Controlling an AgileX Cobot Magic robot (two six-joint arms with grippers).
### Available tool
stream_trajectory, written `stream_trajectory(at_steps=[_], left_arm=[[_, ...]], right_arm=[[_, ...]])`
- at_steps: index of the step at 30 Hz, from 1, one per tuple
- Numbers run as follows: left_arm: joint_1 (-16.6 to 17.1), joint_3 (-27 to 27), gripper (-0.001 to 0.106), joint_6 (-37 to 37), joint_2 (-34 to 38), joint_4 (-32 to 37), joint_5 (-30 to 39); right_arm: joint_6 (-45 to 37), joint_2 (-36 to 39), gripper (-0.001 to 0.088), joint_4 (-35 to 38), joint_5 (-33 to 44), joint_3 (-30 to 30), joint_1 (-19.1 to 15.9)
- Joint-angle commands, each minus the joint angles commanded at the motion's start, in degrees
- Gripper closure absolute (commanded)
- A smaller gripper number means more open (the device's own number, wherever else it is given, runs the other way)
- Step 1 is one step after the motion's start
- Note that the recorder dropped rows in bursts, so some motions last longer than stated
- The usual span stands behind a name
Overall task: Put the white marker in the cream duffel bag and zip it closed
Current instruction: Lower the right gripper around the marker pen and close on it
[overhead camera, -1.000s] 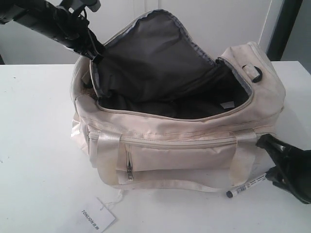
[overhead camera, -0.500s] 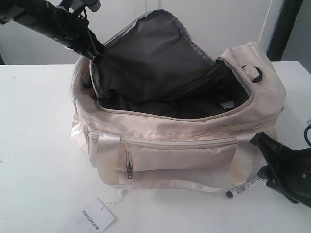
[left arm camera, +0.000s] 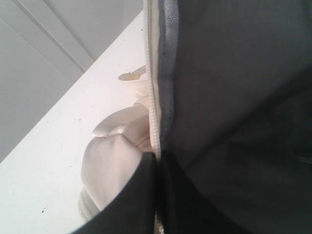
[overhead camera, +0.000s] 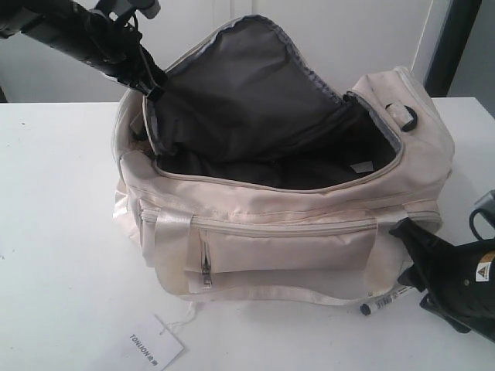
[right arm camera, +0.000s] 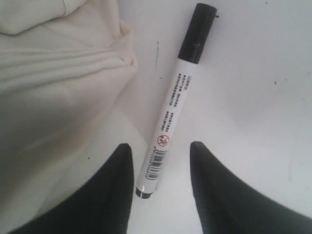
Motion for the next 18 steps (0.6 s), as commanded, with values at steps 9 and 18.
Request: stream_trajectory(at_steps=[9,18], left_arm=[[0.00,0.00,0.105,0.00,0.00,0.00,0.00],[0.00,0.00,0.105,0.00,0.00,0.00,0.00]], right_arm=[[0.09,1.58,0.0496,0.00,-1.28,0.00,0.00],[0.09,1.78,0.0496,0.00,-1.50,0.00,0.00]])
